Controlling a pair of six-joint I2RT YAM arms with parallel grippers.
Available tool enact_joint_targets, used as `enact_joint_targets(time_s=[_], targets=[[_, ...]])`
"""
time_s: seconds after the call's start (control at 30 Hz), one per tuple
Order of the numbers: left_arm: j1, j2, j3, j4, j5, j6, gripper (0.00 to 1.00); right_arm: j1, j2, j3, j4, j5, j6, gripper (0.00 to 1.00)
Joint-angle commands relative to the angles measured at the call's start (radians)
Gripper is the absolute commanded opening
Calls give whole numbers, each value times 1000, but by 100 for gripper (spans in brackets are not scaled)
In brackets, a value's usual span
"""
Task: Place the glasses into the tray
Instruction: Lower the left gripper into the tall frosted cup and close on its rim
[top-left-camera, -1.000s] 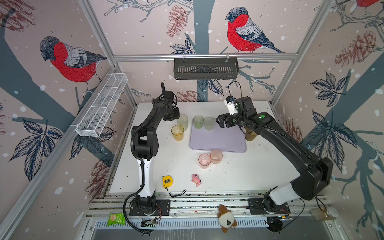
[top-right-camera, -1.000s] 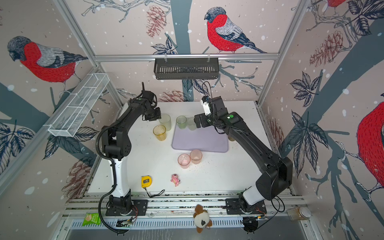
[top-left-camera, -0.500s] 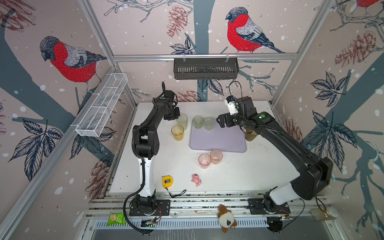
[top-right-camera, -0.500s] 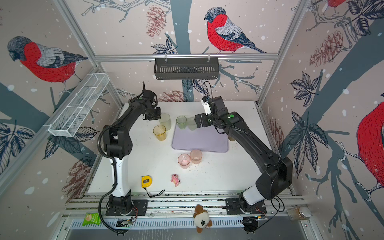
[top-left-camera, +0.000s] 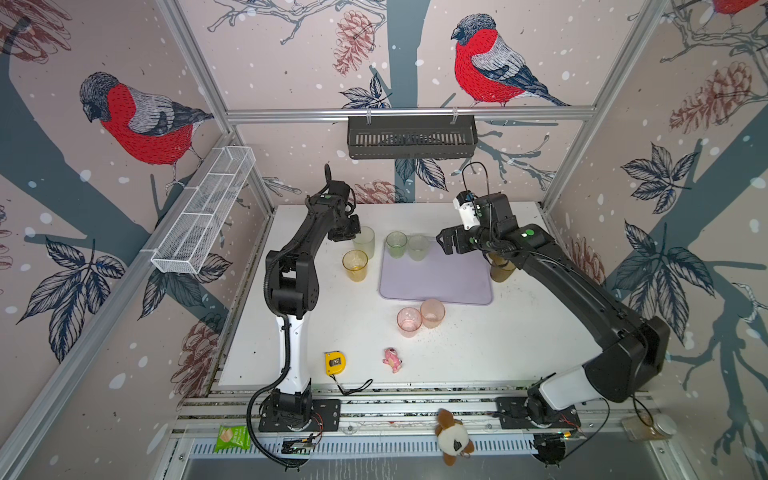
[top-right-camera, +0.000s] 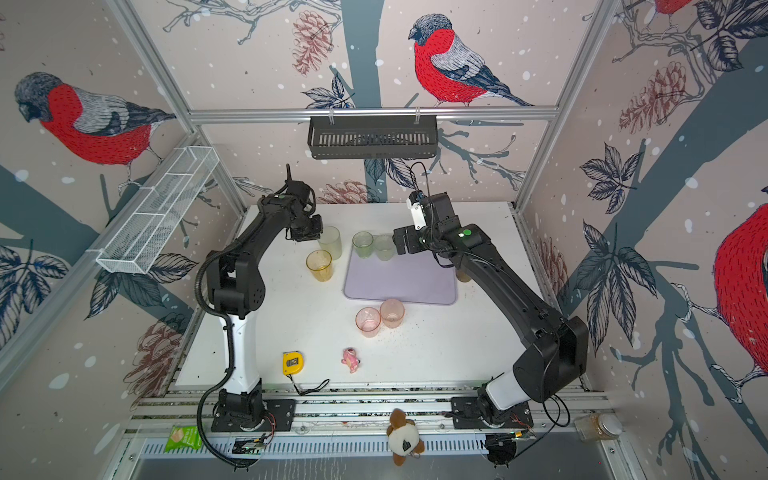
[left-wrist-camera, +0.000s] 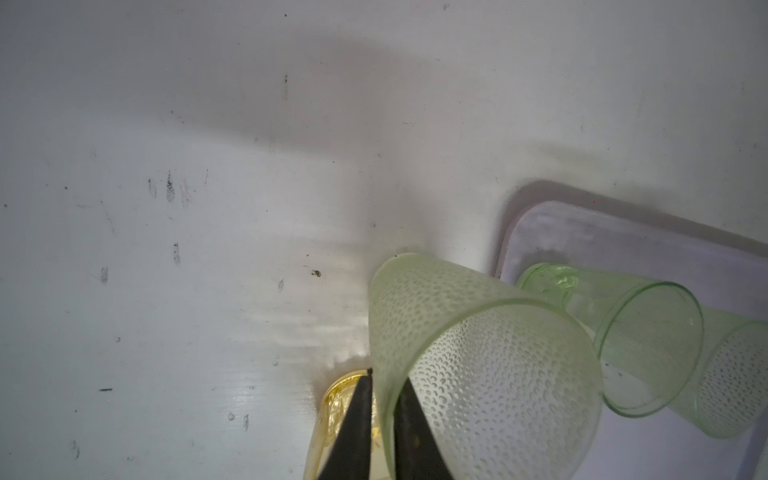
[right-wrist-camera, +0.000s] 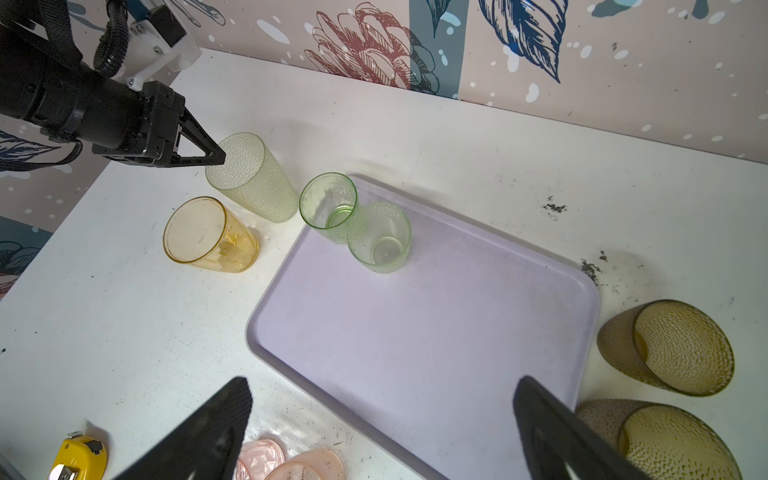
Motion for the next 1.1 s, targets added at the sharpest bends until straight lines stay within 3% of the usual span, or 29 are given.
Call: enact_joint_targets(time_s=[0.0,0.57,1.07], targets=[[-1,0,8,-29,-11,11,13,-4,-9,-3,15,3,0,100],[-6,-9,14,-30,-22,9,3,-19,-28,-8,16,9,3,100],[-41,-36,161,-126,-147,21,0,-21,-45,-5,23,5,3,100]])
